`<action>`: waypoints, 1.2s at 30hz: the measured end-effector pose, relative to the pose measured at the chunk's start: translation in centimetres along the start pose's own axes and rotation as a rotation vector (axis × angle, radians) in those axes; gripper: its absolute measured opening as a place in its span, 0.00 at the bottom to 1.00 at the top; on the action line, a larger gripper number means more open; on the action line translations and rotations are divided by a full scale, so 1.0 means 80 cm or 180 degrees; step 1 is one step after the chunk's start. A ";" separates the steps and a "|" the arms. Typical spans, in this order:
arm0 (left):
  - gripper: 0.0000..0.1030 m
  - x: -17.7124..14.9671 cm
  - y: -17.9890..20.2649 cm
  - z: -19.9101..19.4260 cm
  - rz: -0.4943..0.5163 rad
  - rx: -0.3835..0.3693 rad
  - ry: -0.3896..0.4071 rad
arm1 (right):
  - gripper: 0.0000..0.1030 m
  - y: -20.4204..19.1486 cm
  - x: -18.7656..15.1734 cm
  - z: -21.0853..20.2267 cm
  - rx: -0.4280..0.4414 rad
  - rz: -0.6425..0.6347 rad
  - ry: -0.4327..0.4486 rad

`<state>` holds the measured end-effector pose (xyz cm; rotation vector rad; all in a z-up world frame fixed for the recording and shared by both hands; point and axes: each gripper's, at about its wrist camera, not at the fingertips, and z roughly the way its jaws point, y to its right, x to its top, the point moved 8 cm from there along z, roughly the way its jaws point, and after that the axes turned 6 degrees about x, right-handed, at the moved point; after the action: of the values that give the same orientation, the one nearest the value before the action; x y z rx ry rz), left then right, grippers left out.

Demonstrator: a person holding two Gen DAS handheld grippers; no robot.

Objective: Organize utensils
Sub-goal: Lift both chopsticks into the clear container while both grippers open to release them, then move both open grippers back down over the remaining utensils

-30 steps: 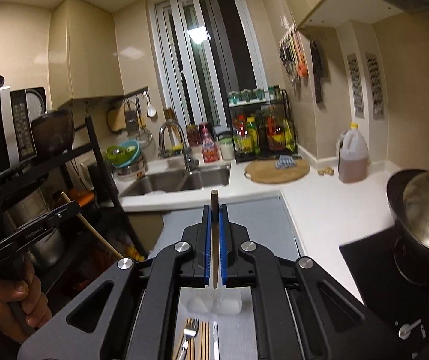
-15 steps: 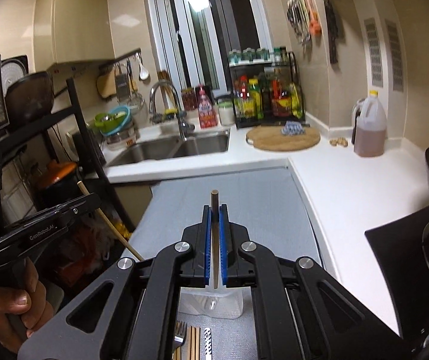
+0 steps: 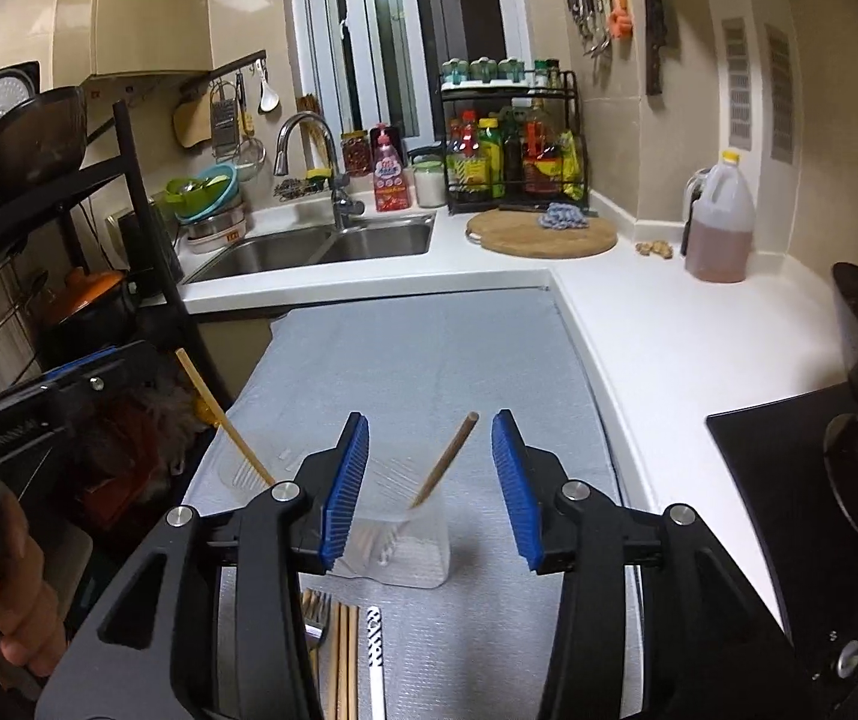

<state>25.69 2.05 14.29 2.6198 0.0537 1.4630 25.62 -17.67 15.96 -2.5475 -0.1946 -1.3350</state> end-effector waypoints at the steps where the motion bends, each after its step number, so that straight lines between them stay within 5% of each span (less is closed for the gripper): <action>1: 0.48 0.000 0.003 -0.008 0.0013 0.0005 0.0030 | 0.43 0.003 -0.002 -0.009 -0.0041 0.0007 0.0044; 9: 0.53 -0.029 0.014 -0.091 0.0093 0.0068 0.0357 | 0.43 0.004 -0.031 -0.078 -0.0053 0.0057 0.0315; 14: 0.53 -0.083 0.012 -0.121 0.0225 0.0116 0.0433 | 0.43 -0.004 -0.068 -0.114 -0.0020 -0.0031 0.0413; 22: 0.53 -0.184 -0.009 -0.102 0.0167 0.0158 0.0149 | 0.43 -0.005 -0.134 -0.125 0.0124 -0.0127 0.0415; 30: 0.51 -0.236 -0.019 -0.069 0.0113 0.0221 -0.0119 | 0.42 -0.003 -0.192 -0.095 0.0313 -0.0202 0.0202; 33: 0.50 -0.244 -0.023 -0.066 0.0076 0.0177 -0.0168 | 0.36 0.000 -0.205 -0.079 0.0288 -0.0174 0.0075; 36: 0.38 -0.250 -0.032 -0.060 -0.0022 0.0225 -0.0243 | 0.26 0.001 -0.214 -0.068 0.0364 -0.0047 -0.0040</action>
<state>11.17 3.07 -0.48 2.7259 0.1085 1.3822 11.59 -19.31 4.86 -2.4647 -0.2844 -1.2752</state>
